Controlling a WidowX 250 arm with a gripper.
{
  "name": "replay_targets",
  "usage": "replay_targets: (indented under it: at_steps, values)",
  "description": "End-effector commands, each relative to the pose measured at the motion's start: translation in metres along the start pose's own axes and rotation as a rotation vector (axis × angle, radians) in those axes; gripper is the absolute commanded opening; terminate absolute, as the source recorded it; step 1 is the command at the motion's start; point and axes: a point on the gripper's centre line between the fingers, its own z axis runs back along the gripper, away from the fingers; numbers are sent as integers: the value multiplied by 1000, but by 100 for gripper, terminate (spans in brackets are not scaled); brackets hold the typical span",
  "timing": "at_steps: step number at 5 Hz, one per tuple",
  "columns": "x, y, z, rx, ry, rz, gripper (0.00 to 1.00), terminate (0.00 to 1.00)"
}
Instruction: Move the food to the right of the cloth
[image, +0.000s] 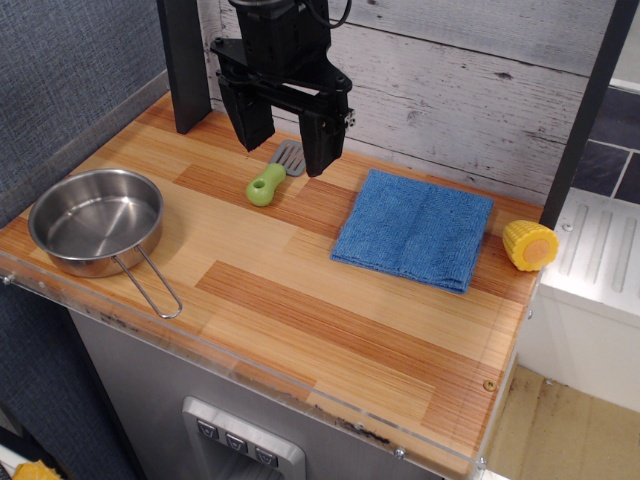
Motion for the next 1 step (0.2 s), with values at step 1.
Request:
replay_targets:
  at_steps: [1]
  values:
    - [-7, -1, 11, 11, -32, 4, 100, 100]
